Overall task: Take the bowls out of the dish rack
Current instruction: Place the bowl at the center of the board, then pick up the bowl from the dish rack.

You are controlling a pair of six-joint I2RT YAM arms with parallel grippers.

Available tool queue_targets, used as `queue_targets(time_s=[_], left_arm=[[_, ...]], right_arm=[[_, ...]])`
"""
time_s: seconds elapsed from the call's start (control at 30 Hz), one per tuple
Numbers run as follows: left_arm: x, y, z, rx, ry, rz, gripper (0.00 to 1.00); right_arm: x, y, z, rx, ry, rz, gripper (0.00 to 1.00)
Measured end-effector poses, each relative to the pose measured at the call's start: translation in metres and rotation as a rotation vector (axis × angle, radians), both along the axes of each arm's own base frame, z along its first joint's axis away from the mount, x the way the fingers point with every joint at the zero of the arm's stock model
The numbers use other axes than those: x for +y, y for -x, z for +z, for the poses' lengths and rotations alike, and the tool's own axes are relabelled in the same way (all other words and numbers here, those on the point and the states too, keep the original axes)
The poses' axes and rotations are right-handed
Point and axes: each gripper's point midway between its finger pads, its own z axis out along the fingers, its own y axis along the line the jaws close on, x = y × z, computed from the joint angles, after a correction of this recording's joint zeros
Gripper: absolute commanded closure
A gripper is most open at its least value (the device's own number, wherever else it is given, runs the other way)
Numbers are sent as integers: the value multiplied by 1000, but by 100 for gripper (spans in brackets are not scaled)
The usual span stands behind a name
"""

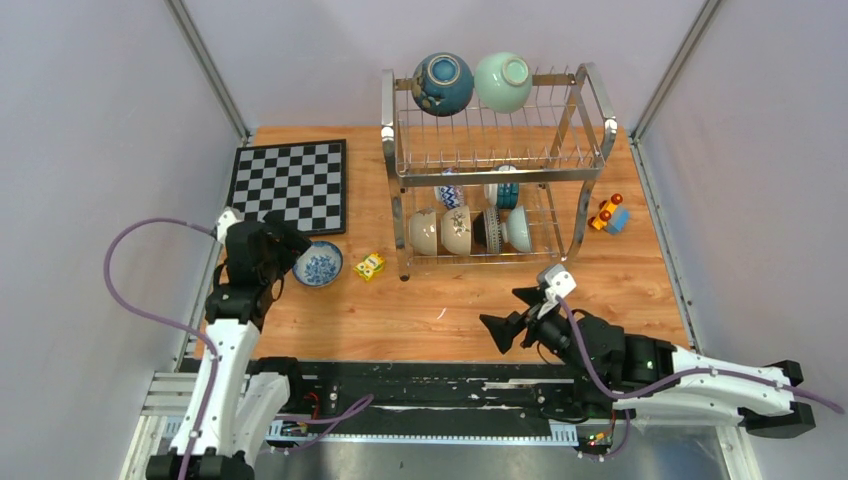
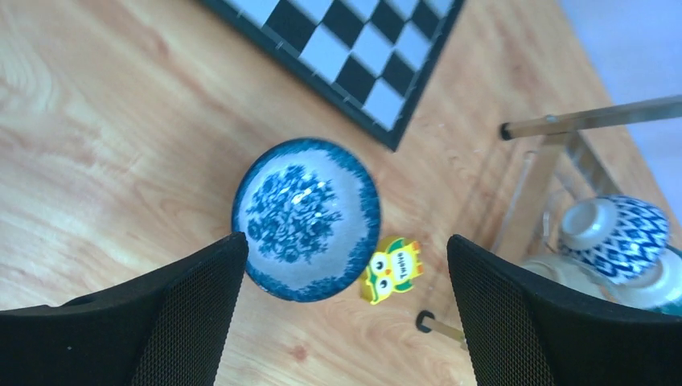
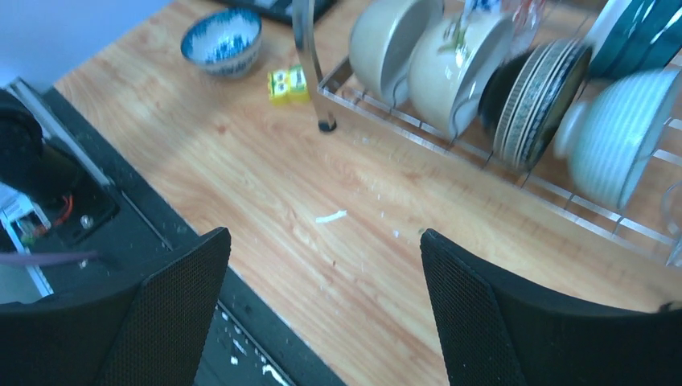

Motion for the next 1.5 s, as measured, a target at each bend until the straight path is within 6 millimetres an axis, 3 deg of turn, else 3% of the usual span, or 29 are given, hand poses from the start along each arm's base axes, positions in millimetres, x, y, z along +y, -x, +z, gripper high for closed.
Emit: queue_targets(time_s=[0.17,0.37,0.57,0.73,0.87,1.0,1.23,1.33,1.5], left_arm=[[-2,5,52,-138,-96,-91,0],[-14,8,78,-247,-150,-205,0],[-34,-10,91,-317,-123,-316,0],[-51,-23,99,-357,-83,-408,0],[-65,-27,106,-403,-54,-478,0],[-75,-25,98,-418,-30,-522,0],[-88,-14,57,-329,12,-575,0],[-88,-10,53,-320,12,-577,0],[-88,-9,54,-324,4,-581,0]], right_arm=[[-5,-14,55,-95,-6,-60,5],[16,-26,145,-166,30,-92,5],[33,-23,200,-221,26,-25,6],[10,-26,251,-281,-38,-71,8],[-17,-31,261,-298,-60,-143,10],[-28,-37,233,-268,-15,-197,18],[-25,-68,121,-87,215,-276,25],[-37,-80,74,32,253,-321,26],[-58,-91,21,188,226,-406,32]])
